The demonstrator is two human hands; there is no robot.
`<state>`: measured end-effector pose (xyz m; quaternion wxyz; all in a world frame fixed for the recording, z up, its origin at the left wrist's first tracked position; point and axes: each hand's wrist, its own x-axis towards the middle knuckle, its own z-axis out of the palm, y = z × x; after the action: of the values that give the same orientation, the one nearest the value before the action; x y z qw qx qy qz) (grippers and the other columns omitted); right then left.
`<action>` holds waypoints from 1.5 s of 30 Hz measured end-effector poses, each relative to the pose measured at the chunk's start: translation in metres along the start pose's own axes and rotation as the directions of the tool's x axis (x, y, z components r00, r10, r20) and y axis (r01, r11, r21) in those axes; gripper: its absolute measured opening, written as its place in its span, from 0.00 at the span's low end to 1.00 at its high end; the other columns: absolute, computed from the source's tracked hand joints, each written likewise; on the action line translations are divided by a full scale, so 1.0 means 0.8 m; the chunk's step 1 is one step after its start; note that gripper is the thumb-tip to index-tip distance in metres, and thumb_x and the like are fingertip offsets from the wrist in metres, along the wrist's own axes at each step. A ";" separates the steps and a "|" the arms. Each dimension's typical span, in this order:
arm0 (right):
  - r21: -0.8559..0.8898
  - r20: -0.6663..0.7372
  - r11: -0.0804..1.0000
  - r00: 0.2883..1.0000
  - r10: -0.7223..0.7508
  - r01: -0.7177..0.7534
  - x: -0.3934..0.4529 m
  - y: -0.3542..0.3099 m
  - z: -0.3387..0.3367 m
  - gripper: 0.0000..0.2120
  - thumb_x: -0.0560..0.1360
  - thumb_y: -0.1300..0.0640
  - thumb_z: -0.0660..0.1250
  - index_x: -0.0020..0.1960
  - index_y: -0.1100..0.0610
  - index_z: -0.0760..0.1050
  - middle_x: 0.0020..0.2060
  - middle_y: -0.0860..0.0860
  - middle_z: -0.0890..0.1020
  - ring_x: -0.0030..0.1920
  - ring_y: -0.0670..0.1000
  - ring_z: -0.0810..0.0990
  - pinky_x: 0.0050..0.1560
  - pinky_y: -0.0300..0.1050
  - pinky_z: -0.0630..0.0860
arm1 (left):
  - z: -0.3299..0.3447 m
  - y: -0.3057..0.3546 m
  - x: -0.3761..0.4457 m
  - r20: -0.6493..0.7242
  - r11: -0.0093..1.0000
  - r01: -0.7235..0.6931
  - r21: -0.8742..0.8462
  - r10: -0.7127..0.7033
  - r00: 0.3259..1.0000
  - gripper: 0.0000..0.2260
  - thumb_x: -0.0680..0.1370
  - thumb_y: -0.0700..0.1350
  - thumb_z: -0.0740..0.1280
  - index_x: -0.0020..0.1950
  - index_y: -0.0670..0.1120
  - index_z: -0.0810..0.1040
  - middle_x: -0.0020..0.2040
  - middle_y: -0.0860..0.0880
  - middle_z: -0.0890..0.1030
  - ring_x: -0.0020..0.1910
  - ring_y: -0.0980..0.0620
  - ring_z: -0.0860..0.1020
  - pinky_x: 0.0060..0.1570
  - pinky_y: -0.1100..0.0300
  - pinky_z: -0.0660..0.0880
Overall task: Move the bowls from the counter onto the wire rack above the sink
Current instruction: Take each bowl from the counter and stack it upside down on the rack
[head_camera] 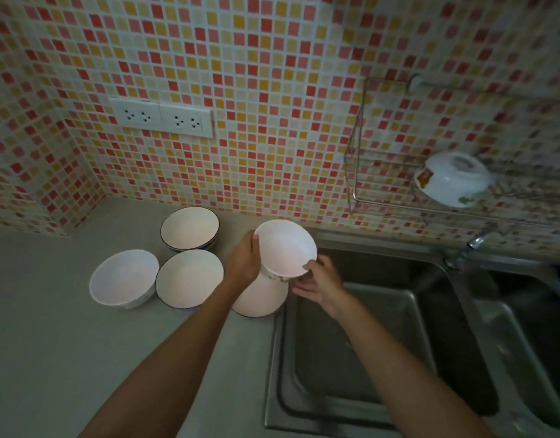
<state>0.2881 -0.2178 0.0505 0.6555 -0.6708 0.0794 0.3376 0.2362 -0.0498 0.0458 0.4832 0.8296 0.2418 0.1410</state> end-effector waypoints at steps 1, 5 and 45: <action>0.086 0.029 0.996 0.999 0.016 -0.018 -0.013 0.003 -0.015 0.24 0.78 0.62 0.62 0.72 0.53 0.61 0.60 0.60 0.74 0.52 0.61 0.81 0.49 0.54 0.82 | 0.009 0.007 -0.013 -0.001 1.000 -0.020 -0.003 0.020 1.000 0.18 0.83 0.50 0.51 0.67 0.45 0.71 0.63 0.43 0.78 0.59 0.43 0.76 0.57 0.52 0.72; 0.357 0.090 0.931 0.995 0.046 -0.075 -0.063 0.016 -0.082 0.21 0.76 0.68 0.60 0.67 0.57 0.63 0.60 0.61 0.72 0.50 0.59 0.79 0.43 0.49 0.83 | 0.053 0.044 -0.077 0.043 0.999 -0.022 -0.026 0.023 0.999 0.18 0.83 0.51 0.51 0.68 0.47 0.69 0.63 0.43 0.77 0.60 0.41 0.76 0.60 0.47 0.72; -0.365 -0.416 0.928 0.905 -0.087 -0.079 -0.076 0.208 -0.389 0.42 0.49 0.52 0.83 0.61 0.58 0.72 0.54 0.54 0.79 0.50 0.54 0.81 0.44 0.54 0.83 | 0.294 -0.050 -0.304 0.443 0.703 -0.246 0.667 -0.109 0.890 0.30 0.79 0.57 0.39 0.77 0.43 0.47 0.79 0.44 0.49 0.77 0.49 0.44 0.75 0.52 0.39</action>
<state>0.2591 -0.5503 -0.0803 0.4833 -0.8405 0.1531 0.1910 0.1310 -0.3365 -0.1050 0.1643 0.9682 0.1265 -0.1401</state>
